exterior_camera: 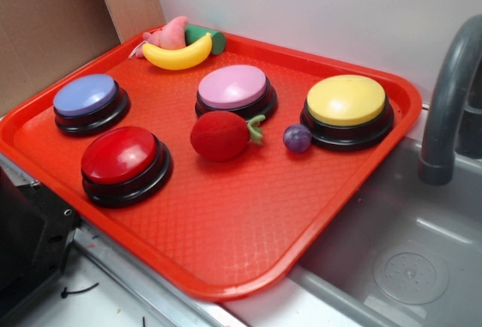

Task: Push the purple button.

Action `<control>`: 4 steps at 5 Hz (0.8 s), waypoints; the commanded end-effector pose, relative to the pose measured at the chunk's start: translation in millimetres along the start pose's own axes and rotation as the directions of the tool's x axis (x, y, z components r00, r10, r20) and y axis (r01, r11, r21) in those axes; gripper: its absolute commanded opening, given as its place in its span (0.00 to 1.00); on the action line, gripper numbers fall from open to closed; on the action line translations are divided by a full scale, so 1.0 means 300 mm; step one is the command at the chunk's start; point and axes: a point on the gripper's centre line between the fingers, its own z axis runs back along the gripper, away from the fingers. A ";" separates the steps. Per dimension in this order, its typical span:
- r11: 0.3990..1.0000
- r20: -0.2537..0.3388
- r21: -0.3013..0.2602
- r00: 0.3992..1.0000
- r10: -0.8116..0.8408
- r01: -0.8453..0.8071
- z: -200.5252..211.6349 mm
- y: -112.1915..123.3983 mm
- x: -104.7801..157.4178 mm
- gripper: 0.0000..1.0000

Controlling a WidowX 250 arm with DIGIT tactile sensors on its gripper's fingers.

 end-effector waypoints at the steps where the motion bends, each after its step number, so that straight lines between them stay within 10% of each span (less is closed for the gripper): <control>1: 1.000 0.000 0.000 1.000 0.000 0.000 0.000 0.000 0.000 1.00; 4: 0.997 0.048 0.029 0.996 0.077 -0.078 -0.116 0.121 0.202 1.00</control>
